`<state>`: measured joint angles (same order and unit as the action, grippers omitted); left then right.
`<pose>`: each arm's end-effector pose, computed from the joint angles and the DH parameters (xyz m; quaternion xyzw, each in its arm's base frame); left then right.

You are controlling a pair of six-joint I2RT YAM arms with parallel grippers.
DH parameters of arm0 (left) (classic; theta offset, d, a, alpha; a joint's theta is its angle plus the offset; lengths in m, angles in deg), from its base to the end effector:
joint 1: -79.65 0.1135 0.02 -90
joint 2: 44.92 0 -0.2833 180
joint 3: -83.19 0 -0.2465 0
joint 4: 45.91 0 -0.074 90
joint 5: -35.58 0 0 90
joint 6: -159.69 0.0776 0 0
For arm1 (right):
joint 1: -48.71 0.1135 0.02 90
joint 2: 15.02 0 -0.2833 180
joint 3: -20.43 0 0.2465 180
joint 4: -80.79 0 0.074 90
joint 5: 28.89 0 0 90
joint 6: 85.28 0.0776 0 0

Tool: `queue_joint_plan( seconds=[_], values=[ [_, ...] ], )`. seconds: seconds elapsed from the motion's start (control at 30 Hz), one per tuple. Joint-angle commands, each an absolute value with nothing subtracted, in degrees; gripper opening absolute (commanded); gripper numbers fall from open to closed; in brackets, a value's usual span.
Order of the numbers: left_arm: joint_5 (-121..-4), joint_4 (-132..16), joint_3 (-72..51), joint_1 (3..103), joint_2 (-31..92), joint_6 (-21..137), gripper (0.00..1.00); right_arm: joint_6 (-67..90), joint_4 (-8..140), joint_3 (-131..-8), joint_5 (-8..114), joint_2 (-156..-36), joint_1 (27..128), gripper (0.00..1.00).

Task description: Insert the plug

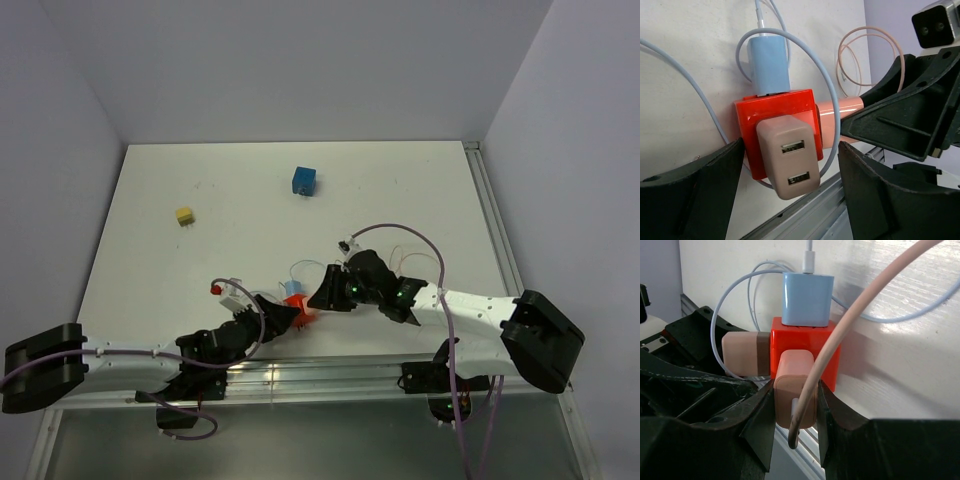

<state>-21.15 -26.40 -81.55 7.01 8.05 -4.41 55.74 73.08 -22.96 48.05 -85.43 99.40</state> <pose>0.0932 -0.1556 0.1455 -0.1777 0.7739 -0.4720 0.3830 0.1559 0.2181 0.1832 -0.0502 0.8803 0.4210 0.2128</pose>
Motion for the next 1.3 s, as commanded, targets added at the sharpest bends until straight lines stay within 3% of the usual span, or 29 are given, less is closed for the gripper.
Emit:
queue_joint_plan(
  seconds=[0.0, 0.27, 0.37, 0.7, 1.27],
  values=[
    [-21.90, -15.27, -92.31, 6.44, 10.26, -4.05, 0.79, 53.14, 70.66, -23.71, 43.27, -87.52, 100.83, 0.00],
    [-22.96, -7.01, -91.07, 6.44, 21.51, -3.87, 0.77, 52.00, 68.21, -25.73, 40.89, -91.48, 100.83, 0.00],
    [-23.13, -3.49, -91.78, 6.35, 23.37, -3.87, 0.70, 51.13, 63.38, -28.02, 44.49, -92.80, 101.70, 0.00],
    [-21.82, -4.72, -93.18, 6.44, 19.76, -3.08, 0.79, 51.12, 63.70, -30.31, 43.19, -99.11, 103.99, 0.00],
    [-23.22, 10.05, -94.24, 6.44, 31.98, 0.35, 0.74, 48.75, 60.38, -35.41, 43.71, -111.17, 109.18, 0.00]
  ],
)
